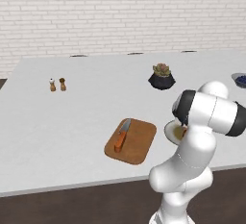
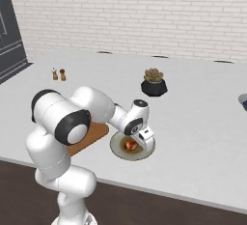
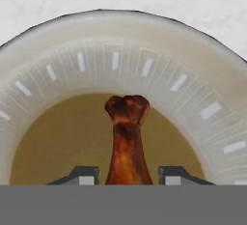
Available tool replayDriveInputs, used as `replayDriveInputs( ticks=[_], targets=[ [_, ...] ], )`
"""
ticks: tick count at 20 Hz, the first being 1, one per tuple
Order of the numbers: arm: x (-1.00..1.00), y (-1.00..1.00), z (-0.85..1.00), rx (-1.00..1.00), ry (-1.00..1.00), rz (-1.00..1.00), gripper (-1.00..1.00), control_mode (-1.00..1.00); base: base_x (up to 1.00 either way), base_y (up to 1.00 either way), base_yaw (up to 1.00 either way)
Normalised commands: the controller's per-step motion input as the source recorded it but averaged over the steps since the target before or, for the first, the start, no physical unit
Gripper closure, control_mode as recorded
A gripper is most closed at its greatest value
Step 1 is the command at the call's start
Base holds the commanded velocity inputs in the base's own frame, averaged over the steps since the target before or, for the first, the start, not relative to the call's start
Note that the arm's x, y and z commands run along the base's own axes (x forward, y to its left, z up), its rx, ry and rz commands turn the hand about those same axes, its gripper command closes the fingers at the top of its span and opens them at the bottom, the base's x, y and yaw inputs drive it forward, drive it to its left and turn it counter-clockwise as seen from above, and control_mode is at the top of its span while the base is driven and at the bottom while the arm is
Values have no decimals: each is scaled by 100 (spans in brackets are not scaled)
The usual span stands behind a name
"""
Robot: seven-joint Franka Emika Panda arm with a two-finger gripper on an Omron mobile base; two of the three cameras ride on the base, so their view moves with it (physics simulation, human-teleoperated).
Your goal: Pick up the knife from the drawer and place it on the cutting board. Then place the meat from the plate to the cutting board.
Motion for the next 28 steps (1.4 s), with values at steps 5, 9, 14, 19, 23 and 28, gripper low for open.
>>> replayDriveInputs(
  ticks=[5,9,14,19,23,28],
  targets=[
    [-4,7,7,0,0,0,100,-100,0,0,0],
    [-24,34,47,1,0,0,100,-100,0,0,0],
    [-32,73,53,0,-1,0,100,-100,0,0,0],
    [-4,82,44,0,0,0,100,-100,0,0,0],
    [0,77,17,0,0,0,100,-100,0,0,0],
    [0,67,0,0,-4,0,100,-100,0,0,0]
  ],
)
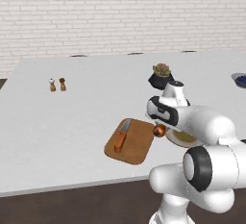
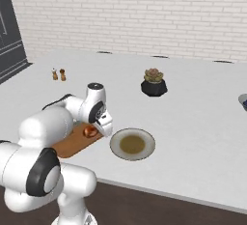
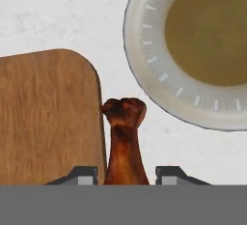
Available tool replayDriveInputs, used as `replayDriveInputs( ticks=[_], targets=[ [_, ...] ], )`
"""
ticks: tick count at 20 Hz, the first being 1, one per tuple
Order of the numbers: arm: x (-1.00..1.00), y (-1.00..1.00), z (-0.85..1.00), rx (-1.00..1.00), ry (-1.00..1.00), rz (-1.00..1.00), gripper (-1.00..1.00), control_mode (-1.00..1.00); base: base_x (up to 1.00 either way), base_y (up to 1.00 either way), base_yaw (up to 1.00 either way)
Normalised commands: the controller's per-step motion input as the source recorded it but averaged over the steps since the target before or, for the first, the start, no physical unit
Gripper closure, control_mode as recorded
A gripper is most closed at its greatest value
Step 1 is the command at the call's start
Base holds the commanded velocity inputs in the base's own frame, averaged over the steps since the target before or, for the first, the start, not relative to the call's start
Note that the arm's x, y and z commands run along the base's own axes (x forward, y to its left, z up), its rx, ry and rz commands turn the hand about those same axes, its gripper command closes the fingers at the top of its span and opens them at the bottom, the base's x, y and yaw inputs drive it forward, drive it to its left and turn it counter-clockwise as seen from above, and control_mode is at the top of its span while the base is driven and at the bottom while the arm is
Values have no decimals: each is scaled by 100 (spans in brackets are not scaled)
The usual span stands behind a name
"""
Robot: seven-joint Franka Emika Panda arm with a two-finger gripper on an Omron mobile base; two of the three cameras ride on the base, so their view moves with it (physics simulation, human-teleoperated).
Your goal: Pick up the knife from the drawer and place it on the cutting board. Then place the meat from the plate to the cutting board.
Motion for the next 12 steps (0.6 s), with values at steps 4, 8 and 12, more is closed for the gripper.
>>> replayDriveInputs(
  ticks=[4,8,12],
  targets=[
    [4,70,-1,0,-5,0,100,-100,0,0,0],
    [2,50,-16,0,-1,1,100,-100,0,0,0],
    [0,44,-34,0,0,4,100,-100,0,0,0]
  ],
)
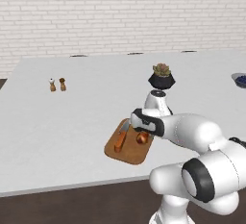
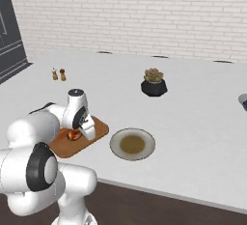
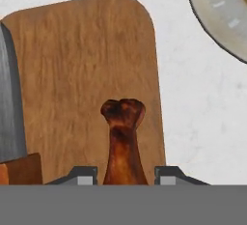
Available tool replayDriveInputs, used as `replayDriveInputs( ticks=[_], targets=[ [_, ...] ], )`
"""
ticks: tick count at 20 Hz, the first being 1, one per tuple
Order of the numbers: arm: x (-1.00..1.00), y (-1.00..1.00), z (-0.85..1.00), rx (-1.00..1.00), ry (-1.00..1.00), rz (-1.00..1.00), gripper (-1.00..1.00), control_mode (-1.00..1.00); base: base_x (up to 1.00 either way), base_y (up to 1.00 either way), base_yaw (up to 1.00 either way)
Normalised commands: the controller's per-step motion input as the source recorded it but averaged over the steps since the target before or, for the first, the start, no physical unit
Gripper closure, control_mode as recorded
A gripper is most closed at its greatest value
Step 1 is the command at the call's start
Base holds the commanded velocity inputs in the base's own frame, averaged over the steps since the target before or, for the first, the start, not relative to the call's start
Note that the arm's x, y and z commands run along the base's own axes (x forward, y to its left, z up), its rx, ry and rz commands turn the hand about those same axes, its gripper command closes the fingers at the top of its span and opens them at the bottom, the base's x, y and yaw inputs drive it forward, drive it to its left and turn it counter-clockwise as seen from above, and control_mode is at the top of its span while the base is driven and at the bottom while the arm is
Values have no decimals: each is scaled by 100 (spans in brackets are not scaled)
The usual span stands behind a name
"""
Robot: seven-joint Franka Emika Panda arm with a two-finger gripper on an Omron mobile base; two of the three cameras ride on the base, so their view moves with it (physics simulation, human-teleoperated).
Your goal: Pick up the knife from the drawer and place it on the cutting board. Then place the meat from the plate to the cutting board.
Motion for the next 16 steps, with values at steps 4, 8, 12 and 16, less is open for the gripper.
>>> replayDriveInputs(
  ticks=[4,8,12,16],
  targets=[
    [4,46,-37,0,0,4,100,-100,0,0,0],
    [7,30,-28,0,0,4,100,-100,0,0,0],
    [10,0,-8,0,-3,4,100,-100,0,0,0],
    [16,0,0,0,-6,3,100,-100,0,0,0]
  ],
)
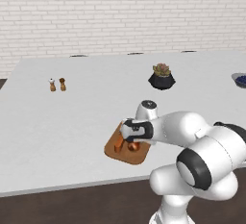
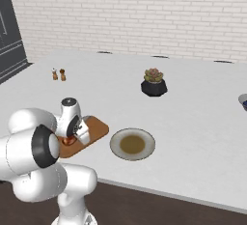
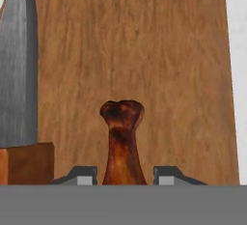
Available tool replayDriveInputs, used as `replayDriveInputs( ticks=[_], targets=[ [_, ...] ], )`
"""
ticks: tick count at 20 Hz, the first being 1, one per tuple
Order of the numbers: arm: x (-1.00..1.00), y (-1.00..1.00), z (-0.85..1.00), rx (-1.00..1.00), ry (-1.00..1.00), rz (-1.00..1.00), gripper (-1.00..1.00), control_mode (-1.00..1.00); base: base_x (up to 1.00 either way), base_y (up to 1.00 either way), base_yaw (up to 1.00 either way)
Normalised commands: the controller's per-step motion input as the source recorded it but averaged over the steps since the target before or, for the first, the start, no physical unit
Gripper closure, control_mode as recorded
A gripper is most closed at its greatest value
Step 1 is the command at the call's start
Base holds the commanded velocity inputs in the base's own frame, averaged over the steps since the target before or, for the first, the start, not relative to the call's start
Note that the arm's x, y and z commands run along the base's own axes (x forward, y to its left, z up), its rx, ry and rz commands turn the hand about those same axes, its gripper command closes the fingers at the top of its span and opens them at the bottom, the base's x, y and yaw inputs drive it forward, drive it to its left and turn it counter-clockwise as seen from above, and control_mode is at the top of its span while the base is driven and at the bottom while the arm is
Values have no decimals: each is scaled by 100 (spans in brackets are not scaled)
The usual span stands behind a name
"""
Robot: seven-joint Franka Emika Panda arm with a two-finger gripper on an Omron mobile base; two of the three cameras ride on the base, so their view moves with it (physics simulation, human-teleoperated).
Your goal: Pick up the knife from the drawer and place it on the cutting board. Then place the meat from the plate to the cutting board.
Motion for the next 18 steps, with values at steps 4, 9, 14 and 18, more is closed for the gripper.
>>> replayDriveInputs(
  ticks=[4,9,14,18],
  targets=[
    [34,0,0,0,-6,0,100,-100,0,0,0],
    [18,0,0,0,-5,0,-100,-100,0,0,0],
    [2,0,0,0,-1,0,-100,-100,0,0,0],
    [0,-3,4,0,0,0,-100,-100,0,0,0]
  ],
)
